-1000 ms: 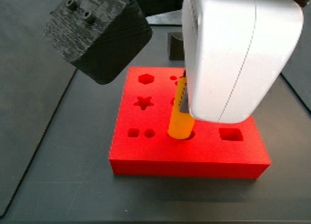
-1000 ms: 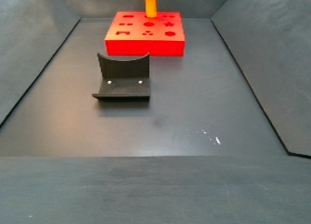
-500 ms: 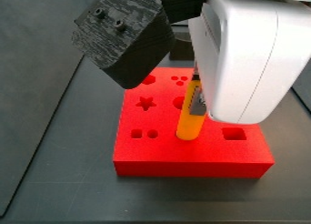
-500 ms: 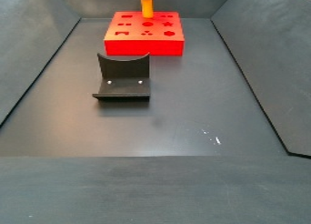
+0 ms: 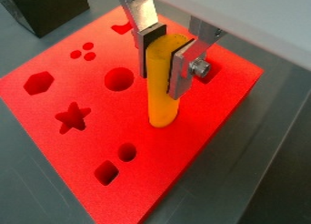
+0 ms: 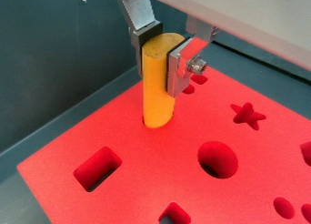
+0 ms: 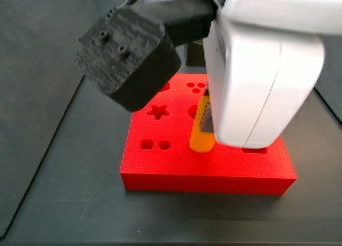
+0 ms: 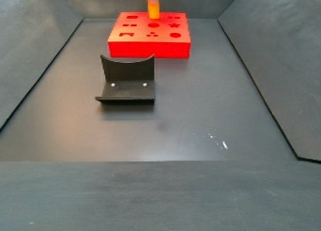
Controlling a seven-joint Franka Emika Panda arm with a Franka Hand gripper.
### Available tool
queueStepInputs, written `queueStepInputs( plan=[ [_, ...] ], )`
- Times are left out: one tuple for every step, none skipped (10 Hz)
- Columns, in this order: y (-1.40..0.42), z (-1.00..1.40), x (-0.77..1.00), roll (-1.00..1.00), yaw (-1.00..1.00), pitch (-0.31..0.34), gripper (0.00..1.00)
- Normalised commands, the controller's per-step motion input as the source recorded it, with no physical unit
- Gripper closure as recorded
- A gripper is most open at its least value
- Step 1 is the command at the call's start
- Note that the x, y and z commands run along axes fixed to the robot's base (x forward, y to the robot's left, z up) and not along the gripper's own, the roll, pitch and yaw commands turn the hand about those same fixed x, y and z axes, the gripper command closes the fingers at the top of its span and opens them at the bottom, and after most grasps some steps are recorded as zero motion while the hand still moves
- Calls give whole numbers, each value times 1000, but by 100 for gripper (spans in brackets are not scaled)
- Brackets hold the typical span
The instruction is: Insert the oval object.
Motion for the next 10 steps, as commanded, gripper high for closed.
queueStepInputs(
  plan=[
    [-123,-449,54,107,-20,0,100],
    [-169,-663,43,139,-23,0,100],
    [-246,-929,6,117,-97,-111,100],
    [-240,-974,0,104,-166,-131,100],
    [-111,-991,0,97,-114,-99,100],
    [0,-966,0,0,-46,0,100],
    [0,-997,0,0,-37,4,100],
    [37,-749,0,0,0,0,100],
    [14,-429,14,0,0,0,100],
    [0,0,0,0,0,0,100]
  ],
)
